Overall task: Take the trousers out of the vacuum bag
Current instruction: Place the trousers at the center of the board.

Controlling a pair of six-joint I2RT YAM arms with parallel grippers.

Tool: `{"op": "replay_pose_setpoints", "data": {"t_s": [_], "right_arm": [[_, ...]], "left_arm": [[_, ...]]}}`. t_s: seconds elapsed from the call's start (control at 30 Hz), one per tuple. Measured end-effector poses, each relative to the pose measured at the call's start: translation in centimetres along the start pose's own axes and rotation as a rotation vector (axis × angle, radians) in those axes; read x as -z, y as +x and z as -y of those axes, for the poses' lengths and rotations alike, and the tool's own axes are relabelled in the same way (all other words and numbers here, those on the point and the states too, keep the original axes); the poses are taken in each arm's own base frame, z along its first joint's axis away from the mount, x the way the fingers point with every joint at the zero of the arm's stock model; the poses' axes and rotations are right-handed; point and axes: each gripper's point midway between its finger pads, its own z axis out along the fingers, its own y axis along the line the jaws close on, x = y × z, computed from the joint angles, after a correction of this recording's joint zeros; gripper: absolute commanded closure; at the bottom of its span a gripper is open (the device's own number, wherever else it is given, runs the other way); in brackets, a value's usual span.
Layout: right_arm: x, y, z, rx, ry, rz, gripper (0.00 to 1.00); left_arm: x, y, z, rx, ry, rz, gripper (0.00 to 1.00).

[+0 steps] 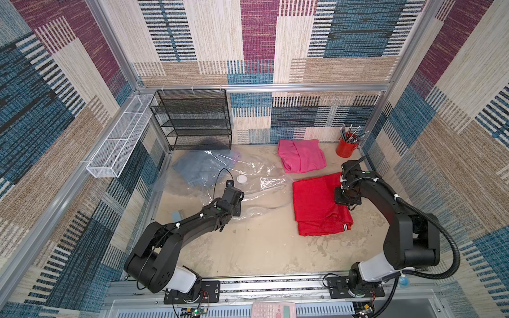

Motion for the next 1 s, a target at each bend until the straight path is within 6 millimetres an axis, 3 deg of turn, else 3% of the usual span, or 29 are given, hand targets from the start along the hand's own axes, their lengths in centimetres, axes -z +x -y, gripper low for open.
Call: {"op": "replay_pose_setpoints", "data": {"t_s": [0.2,0.5,0.77,1.0], "right_arm": [[3.6,-1.1,0.9,-0.008,0.031,0.097,1.0],[3.7,-0.8,1.2,-0.007,0.05,0.087,1.0],[1.2,-0.1,1.3,-0.002,0.069,0.026,1.0],[-1.0,0.3,1.8,-0.005,0.105,-0.021,1.0]], "left_arm": [[-0.6,-0.2,-1.3,0.021,-0.037,-0.009,1.0],[-1.2,-1.0,-3.7,0.083,-0.075,-0.011,1.0],[-1.4,-2.3,-6.0,0.153,-0.109,-0.004,1.0],[-0.9,-3.8,-6.2,0.17,-0.108,0.021,1.0]]}}
